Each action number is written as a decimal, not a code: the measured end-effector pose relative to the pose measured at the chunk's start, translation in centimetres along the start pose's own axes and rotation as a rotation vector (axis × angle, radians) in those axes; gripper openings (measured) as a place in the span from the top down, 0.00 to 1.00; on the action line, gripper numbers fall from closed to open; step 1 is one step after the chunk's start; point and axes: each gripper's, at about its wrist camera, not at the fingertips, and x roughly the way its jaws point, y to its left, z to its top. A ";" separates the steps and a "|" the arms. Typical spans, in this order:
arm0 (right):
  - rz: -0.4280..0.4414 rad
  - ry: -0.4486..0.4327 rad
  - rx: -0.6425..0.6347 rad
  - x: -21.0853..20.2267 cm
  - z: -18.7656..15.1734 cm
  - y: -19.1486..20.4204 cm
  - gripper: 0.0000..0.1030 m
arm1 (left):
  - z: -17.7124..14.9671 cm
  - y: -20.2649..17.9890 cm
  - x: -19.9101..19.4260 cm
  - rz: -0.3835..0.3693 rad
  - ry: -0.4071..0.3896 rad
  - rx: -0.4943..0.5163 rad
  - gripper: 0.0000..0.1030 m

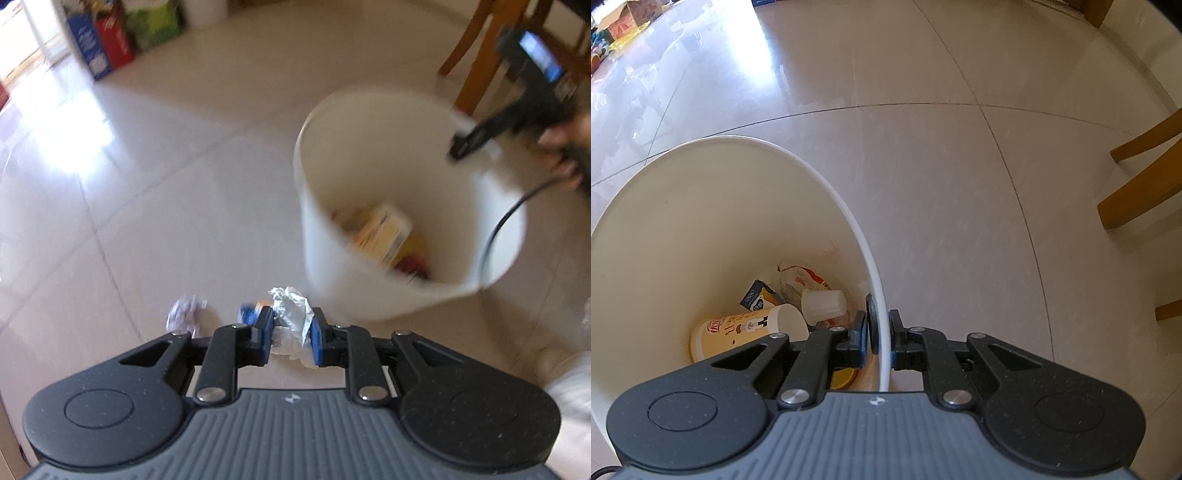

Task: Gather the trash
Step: 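Carry the tissue over the bin and open the left gripper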

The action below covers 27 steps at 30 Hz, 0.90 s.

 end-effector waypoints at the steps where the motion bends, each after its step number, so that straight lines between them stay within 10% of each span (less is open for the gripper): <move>1: -0.001 -0.003 -0.002 0.0 0.0 0.0 0.87 | 1.1 -0.5 -0.8 -0.005 -0.021 0.011 0.81; 10: -0.015 -0.037 -0.008 -0.1 -0.3 0.2 0.86 | 7.3 -5.3 1.1 -0.070 -0.107 0.062 0.79; 14: -0.015 -0.044 -0.021 -0.2 -0.4 0.2 0.86 | 7.7 -6.8 3.4 -0.065 -0.091 0.080 0.22; 27: -0.004 -0.040 -0.038 -0.2 -0.3 0.1 0.87 | 5.8 -3.8 4.1 -0.020 -0.101 -0.039 0.15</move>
